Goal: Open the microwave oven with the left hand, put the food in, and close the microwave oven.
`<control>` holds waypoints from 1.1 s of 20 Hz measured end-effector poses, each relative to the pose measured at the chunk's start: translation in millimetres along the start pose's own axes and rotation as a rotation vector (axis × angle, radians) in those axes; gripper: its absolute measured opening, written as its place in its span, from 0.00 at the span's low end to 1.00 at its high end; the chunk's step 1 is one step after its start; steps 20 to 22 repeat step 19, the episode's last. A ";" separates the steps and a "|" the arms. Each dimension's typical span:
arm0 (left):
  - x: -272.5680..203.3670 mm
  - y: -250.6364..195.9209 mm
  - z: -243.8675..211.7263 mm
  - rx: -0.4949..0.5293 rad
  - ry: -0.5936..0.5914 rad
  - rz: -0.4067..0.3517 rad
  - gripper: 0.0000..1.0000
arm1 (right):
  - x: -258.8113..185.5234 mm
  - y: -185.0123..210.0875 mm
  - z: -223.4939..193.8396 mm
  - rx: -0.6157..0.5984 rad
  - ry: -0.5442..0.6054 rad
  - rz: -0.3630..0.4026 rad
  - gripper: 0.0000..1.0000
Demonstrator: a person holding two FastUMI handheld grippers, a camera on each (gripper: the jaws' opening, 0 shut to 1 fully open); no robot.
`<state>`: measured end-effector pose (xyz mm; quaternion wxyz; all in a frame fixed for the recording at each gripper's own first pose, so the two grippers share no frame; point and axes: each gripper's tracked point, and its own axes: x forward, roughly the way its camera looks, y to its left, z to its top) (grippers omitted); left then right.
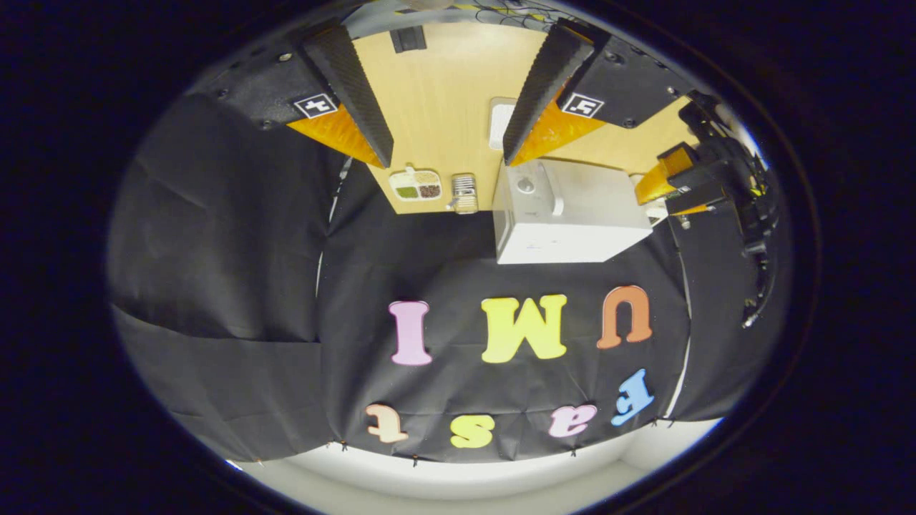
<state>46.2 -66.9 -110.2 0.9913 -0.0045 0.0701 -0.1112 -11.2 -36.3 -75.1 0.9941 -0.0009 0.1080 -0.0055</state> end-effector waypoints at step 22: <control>-151.0 22.1 93.0 -0.015 -0.117 0.268 0.96 | -63.1 -16.5 74.2 0.002 -0.210 0.133 0.98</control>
